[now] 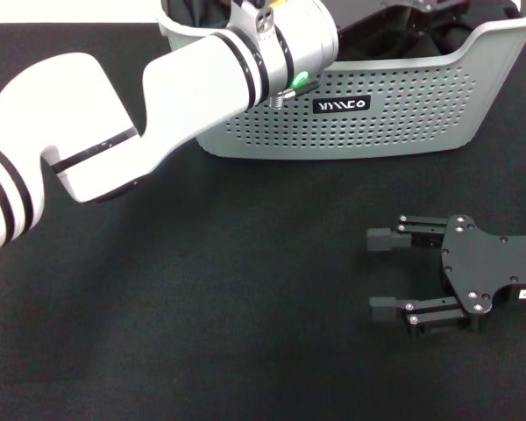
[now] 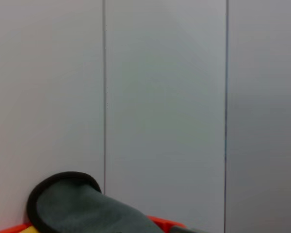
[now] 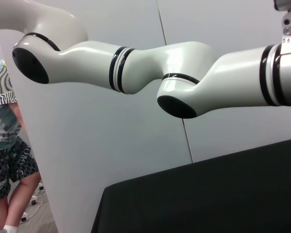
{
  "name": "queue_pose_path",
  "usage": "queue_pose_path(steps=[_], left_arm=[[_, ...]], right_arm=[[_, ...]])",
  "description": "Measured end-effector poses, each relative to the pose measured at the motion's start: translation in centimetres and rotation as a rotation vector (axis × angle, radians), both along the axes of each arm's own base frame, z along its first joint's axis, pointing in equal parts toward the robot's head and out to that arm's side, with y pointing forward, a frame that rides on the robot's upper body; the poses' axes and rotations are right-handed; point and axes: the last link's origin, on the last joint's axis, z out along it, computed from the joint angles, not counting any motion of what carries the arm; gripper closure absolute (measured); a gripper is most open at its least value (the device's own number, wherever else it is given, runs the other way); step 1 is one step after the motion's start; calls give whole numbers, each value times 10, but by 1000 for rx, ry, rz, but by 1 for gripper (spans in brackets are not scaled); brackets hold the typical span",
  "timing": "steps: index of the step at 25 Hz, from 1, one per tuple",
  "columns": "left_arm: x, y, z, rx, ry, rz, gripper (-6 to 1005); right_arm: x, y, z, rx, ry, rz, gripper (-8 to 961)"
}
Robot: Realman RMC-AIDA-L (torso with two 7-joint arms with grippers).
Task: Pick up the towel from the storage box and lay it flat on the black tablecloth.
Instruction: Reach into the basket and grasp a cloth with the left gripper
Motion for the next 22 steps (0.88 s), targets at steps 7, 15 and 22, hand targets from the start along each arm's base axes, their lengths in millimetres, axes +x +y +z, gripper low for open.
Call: queue_pose_path(steps=[7,15,22], left_arm=[[3,0,-4,-16,-13,19,204],[-3,2,-9,-18,11,30,375],[-4,7,-12,-33,-2,63,624]], right_arm=[[0,0,0,6,1,11,153],[0,-1,0,9,4,17,153],[1,-3,-1,7,6,15,153]])
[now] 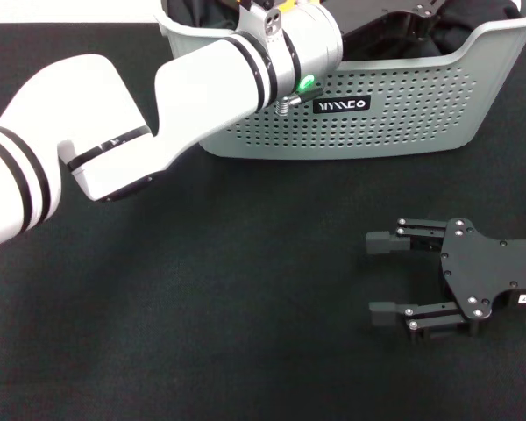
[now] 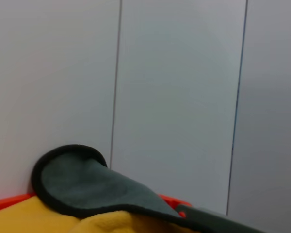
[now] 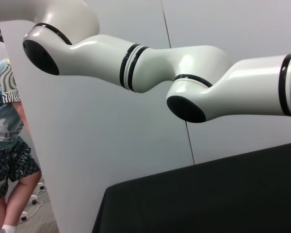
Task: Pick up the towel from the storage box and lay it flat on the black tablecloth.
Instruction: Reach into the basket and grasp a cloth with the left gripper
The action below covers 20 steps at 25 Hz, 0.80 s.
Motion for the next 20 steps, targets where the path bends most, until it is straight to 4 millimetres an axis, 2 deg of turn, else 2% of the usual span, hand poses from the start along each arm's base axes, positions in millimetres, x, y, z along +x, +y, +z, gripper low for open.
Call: queue_pose_path(steps=[3,12,18,20], left_arm=[[0,-2,-2,-8,8,-8,723],[0,-2,-2,-6,-23,14,736],[-3,0,5,6,-115,40,745],[-4,0,6,6,-121,46,806]], right_arm=[[0,0,0,2,5,-4,152],[1,-1,-2,-8,10,-14,152],[3,-3,-2,-9,11,-20,152],[3,-3,-2,-11,12,-19,153]])
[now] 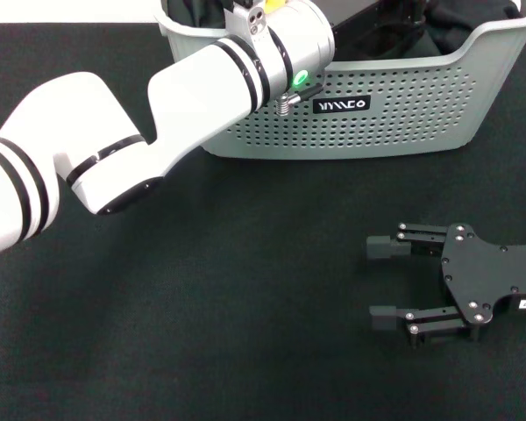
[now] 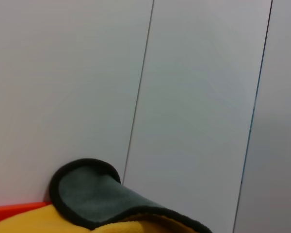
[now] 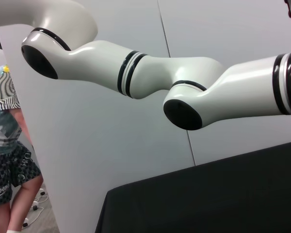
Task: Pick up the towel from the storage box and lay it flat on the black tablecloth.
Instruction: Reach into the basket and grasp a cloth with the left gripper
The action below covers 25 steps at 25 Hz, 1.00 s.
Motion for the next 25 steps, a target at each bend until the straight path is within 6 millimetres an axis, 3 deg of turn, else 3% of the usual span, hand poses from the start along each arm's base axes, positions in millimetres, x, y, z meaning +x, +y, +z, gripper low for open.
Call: queue_pose_path(steps=[4,14,18,20,25], left_arm=[[0,-1,-2,-9,3,-2,927],[2,-15,3,13,-43,-97,993],[3,-30,23,47,-177,-175,992],[-7,-45,51,100,-292,-248,992],[-31,-77,100,119,-487,-364,991]], right_arm=[[0,0,1,-1,0,2,153],[2,0,3,16,-1,13,152],[6,0,7,30,2,-4,152],[4,2,7,38,5,2,153],[-2,8,12,74,37,13,155]])
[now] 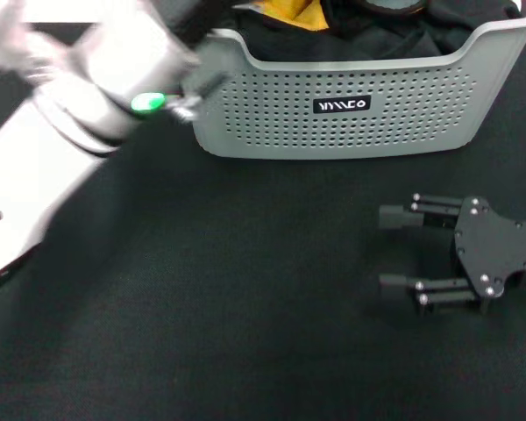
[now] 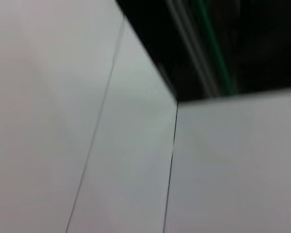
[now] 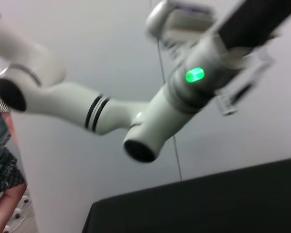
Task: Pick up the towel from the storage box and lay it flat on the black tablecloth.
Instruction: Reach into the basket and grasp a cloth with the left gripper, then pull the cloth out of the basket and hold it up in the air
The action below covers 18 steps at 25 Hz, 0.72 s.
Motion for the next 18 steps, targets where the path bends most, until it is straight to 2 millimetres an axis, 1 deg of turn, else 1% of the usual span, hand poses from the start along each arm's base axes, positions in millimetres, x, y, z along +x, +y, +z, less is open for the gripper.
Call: queue_pose_path(steps=[2,4,6,10,14,15,18], left_arm=[[-15,-10,20,-47,-100,-12,991],[-24,-15,31,-80,-145,-21,991],[-28,-22,42,-135,-147,-76,991],[-32,-34,65,-234,-159,-204,990],[-34,-49,88,-248,-218,-324,990],[-33,-52,92,-247,-230,-352,990],[-31,-56,95,-255,-238,-377,989]], right_arm=[[-2,4,4,19,14,-2,156],[-5,9,8,37,28,-6,156],[-7,12,11,53,44,-12,156],[-13,18,17,81,89,-23,155],[-18,22,25,113,137,-27,155],[-19,23,27,124,152,-29,155],[-21,25,33,149,193,-37,155]])
